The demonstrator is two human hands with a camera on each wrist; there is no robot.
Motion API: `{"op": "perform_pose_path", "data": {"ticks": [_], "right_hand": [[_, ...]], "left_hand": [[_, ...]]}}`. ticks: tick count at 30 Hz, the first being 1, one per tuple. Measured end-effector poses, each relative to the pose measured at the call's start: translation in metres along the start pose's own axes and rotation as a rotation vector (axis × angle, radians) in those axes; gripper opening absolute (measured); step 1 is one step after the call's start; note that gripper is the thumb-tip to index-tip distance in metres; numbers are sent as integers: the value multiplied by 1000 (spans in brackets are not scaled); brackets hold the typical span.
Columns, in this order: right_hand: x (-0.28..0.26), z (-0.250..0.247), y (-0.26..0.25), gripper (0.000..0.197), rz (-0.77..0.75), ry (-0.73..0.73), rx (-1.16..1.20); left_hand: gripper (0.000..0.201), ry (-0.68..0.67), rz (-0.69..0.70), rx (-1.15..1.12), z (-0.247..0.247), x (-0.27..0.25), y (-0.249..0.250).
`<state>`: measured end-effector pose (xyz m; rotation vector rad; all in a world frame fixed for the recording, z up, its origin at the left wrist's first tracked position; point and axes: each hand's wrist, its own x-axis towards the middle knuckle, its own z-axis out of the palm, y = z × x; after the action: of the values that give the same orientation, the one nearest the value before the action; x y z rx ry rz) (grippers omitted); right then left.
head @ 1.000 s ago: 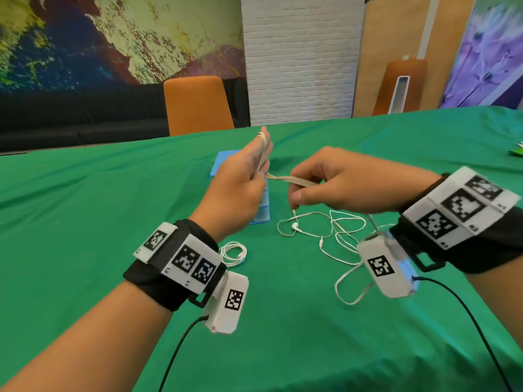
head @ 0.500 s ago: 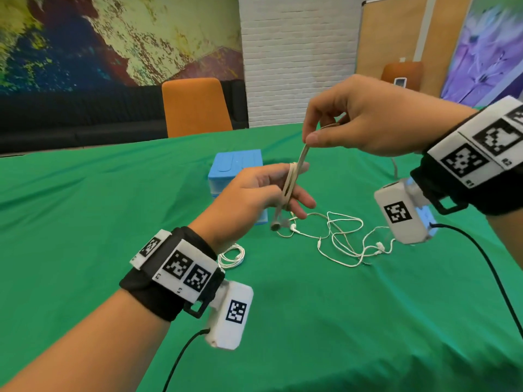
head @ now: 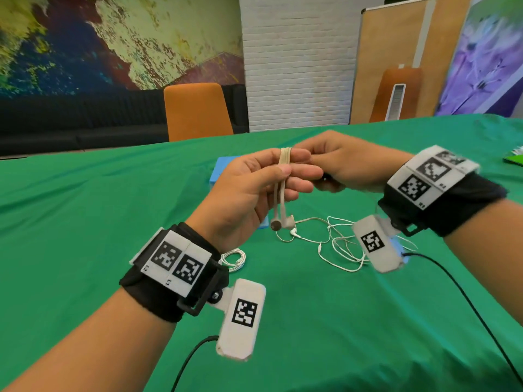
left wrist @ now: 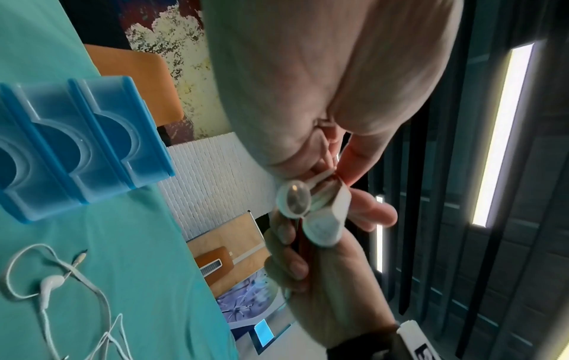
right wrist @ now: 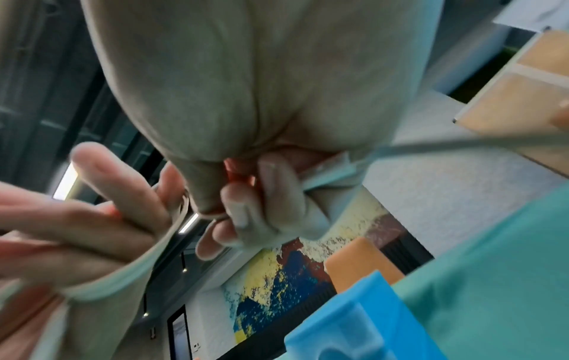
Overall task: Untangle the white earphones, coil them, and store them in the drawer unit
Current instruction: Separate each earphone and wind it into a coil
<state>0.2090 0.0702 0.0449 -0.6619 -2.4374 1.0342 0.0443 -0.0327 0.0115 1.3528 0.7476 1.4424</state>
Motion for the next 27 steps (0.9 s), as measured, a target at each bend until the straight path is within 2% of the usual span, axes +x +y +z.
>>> {"op": "perform_pose_path", "data": {"ticks": [3, 6, 9, 12, 16, 19, 23, 27], "right_hand": [[-2, 22, 13, 33, 4, 35, 161], [-5, 38, 22, 39, -25, 66, 219], [-12, 45, 18, 34, -73, 9, 63], [-18, 43, 2, 28, -103, -102, -103], [-21, 23, -24, 25, -113, -121, -193], [-19, -1, -42, 23, -137, -81, -328], [-11, -29, -54, 21, -169, 27, -539], [-3, -43, -46, 27, -182, 151, -555]], "left_hand": [[33, 62, 20, -56, -4, 0, 1], [34, 164, 57, -100, -9, 0, 6], [40, 244, 102, -140, -15, 2, 7], [51, 296, 130, -16, -21, 3, 4], [58, 221, 126, 333, -25, 3, -3], [50, 96, 113, 549, -21, 3, -6], [56, 40, 108, 542, -13, -1, 1], [36, 25, 123, 461, -9, 0, 10]]}}
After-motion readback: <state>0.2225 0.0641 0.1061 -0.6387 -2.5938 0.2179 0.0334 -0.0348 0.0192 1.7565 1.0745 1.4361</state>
